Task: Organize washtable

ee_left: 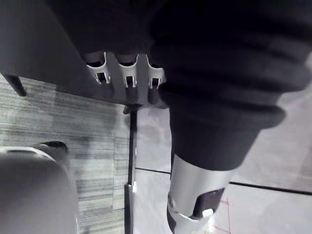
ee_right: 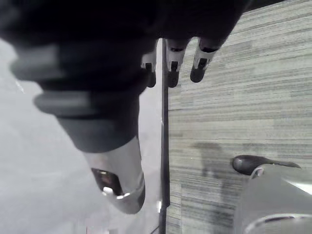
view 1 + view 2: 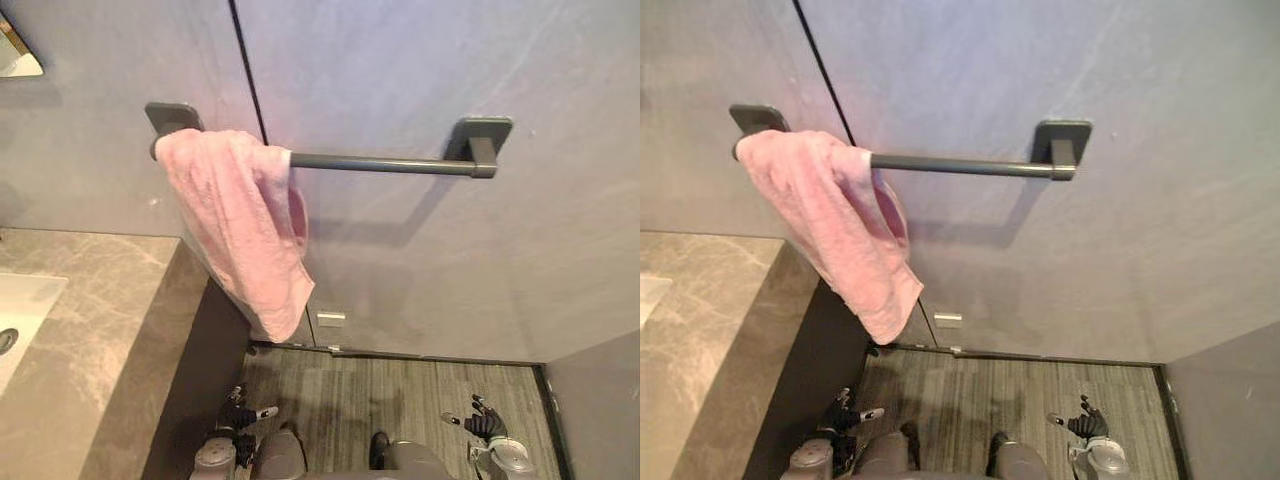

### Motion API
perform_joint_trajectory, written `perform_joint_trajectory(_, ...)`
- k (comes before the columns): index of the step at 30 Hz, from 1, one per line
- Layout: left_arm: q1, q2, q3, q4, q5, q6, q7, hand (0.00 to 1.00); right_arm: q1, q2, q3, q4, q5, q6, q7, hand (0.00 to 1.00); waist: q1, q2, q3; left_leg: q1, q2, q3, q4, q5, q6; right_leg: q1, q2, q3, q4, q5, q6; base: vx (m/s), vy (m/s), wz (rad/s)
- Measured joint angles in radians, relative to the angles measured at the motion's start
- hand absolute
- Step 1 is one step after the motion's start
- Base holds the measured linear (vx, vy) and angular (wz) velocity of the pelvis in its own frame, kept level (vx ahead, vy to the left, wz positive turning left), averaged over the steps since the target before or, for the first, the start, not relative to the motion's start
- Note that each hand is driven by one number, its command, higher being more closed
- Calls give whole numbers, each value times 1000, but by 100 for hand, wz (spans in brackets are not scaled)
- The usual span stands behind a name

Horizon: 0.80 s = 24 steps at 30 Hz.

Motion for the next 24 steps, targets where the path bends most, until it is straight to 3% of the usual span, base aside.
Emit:
perform_joint_trajectory(6, 9, 21, 3, 22, 0, 0, 0, 0, 21, 6, 0, 10, -3, 0, 0, 0, 8, -10, -8, 66, -52, 21, -55, 3, 12, 43, -35, 21, -34, 3, 20, 92, 88, -5)
perform_joint_trajectory(13, 10, 21, 3, 22, -3, 0, -1, 0, 23, -8, -2, 48, -5, -1, 0, 0, 9, 0, -24, 92, -56, 7, -120, 31, 25, 50, -27, 15, -51, 3, 20, 7, -17, 1)
perform_joint_trajectory(16, 14, 30, 4, -11, -32, 0, 0, 0, 26, -11, -2, 48, -5, -1, 0, 0, -6, -4, -29, 93, -61, -11, -139, 46, 23, 51, -28, 4, -53, 3, 20, -24, -14, 14)
perform_joint_trajectory(24, 130, 60, 43, -456, -148, -20, 2, 0, 39, -23, 6, 35, -14, -1, 3, 0, -1, -13, -59, 96, -76, -45, -187, 72, 33, 51, -35, -19, -70, 7, 21, -18, 4, 9)
